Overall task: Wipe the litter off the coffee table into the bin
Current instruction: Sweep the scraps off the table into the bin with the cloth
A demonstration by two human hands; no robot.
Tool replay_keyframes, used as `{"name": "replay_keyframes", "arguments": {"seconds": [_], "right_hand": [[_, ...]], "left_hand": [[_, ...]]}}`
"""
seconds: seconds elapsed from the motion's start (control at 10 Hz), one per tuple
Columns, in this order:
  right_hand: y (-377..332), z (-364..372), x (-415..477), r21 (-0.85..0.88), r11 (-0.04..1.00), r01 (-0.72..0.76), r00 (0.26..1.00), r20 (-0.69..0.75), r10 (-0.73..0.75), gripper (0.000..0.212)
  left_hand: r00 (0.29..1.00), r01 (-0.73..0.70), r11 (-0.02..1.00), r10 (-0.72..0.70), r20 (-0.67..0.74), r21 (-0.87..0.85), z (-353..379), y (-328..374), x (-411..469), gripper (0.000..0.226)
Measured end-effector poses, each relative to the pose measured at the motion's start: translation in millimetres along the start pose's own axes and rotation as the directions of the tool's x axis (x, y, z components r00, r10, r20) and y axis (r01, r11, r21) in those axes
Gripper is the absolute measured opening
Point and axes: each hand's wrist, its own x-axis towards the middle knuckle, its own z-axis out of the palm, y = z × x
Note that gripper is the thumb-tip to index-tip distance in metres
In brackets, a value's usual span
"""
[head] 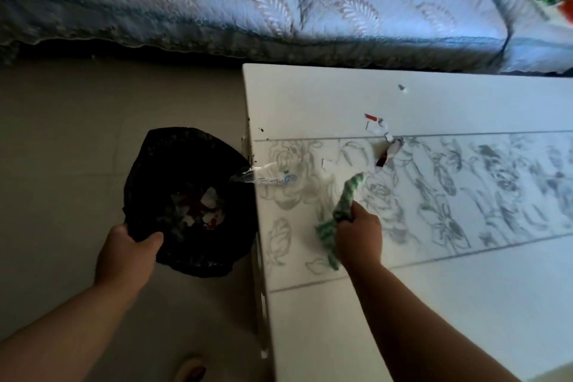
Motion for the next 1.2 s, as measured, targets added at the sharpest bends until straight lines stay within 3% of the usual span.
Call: {"name": "replay_keyframes", "arguments": {"seconds": [0.1, 0.3, 0.5, 0.6, 0.7, 0.9, 1.1, 1.2], "right_hand": [[26, -24, 22, 0.036, 0.988, -0.149, 0.978, -0.143, 0.153, 0.038], [69, -56, 66, -0.005, 0.941, -0.34, 0.916, -0.23, 0.33, 0.046], [73, -85, 131, -0.079, 0.921, -0.383, 0.908, -0.214, 0.359, 0.04], [69, -99, 169, -0.105, 0.918, -0.382, 0.911, -0.211, 0.354, 0.038], [64, -113, 208, -0.171, 0.926, -0.336, 0.93, -0.219, 0.297, 0.037], [31, -121, 266, -0.269, 0.956, -0.112, 0.99, -0.107, 0.086, 0.034], [-5, -95, 266, -0.182, 0.979, 0.096, 0.995, 0.043, -0.09, 0.049], [-10, -74, 244, -0.089, 0.994, 0.064, 0.997, 0.039, -0.061, 0.039]], "left_hand": [[0.999, -0.002, 1.0, 0.002, -0.035, -0.008, 6, 8, 7, 0.035], [0.999, -0.035, 0.999, 0.036, -0.039, 0.034, 23, 15, 16, 0.029], [0.996, -0.038, 0.999, 0.04, -0.081, 0.026, 35, 12, 24, 0.022], [0.993, 0.017, 1.0, -0.016, -0.114, 0.006, 38, -3, 35, 0.029], [0.992, 0.11, 0.993, -0.111, -0.056, -0.034, 44, -39, 61, 0.051], [0.986, 0.167, 0.986, -0.167, 0.03, -0.025, 64, -98, 105, 0.039], [0.981, 0.191, 0.982, -0.191, 0.021, -0.003, 67, -77, 99, 0.042], [0.982, 0.186, 0.983, -0.186, 0.025, -0.003, 62, -60, 83, 0.04]]}}
